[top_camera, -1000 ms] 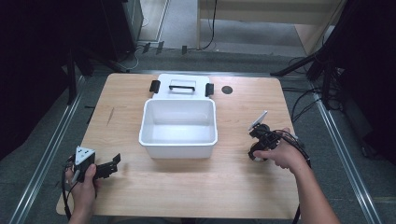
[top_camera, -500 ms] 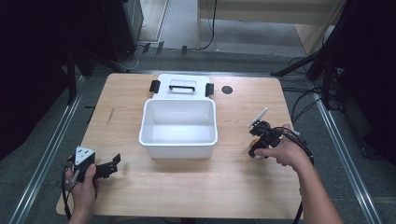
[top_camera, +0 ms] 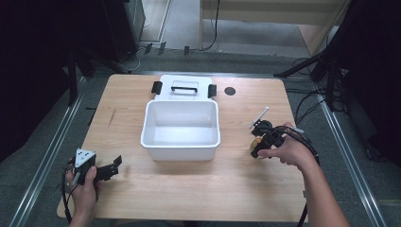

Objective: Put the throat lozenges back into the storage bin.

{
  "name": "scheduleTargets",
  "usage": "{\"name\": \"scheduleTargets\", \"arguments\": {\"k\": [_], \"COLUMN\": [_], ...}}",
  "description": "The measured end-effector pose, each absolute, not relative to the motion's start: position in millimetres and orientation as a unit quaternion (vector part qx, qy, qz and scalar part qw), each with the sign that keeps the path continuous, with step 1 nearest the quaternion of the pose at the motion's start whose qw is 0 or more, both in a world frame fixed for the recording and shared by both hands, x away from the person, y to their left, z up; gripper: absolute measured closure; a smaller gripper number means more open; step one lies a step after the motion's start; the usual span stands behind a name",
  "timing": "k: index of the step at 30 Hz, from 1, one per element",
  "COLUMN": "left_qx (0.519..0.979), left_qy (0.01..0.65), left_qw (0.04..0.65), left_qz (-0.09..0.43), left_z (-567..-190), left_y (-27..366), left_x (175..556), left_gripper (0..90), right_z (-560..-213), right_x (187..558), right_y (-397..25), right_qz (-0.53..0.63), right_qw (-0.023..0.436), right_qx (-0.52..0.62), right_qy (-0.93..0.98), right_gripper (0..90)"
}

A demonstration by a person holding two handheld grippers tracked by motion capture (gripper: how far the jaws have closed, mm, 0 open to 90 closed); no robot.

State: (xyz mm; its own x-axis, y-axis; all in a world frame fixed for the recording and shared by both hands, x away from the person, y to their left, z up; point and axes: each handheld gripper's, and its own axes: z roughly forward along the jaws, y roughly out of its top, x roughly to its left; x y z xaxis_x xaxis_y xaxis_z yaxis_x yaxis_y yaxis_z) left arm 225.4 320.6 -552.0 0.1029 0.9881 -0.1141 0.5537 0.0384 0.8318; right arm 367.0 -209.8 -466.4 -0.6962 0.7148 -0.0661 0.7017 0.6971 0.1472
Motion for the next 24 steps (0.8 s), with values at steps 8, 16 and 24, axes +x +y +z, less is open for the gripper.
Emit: {"name": "scheduleTargets", "arguments": {"k": [8,16,24], "left_qx": [0.634,0.635,0.635], "left_qy": [0.608,0.606,0.606], "left_qw": [0.388,0.390,0.392], "left_qz": [0.280,0.278,0.277], "left_z": [-552.0,-552.0,-552.0], "left_y": [321.0,321.4,321.6], "left_x": [225.4,225.3,225.3], "left_gripper": [0.0,0.0,0.0], "right_z": [-458.5,-446.7,-431.2], "right_x": [367.5,370.5,375.5], "right_y": [-209.4,-203.8,-196.2], "right_qz": [0.056,0.053,0.053], "right_qw": [0.061,0.067,0.062], "right_qx": [0.373,0.364,0.364], "right_qy": [0.924,0.927,0.928], "right_gripper": [20.6,20.6,20.7]}}
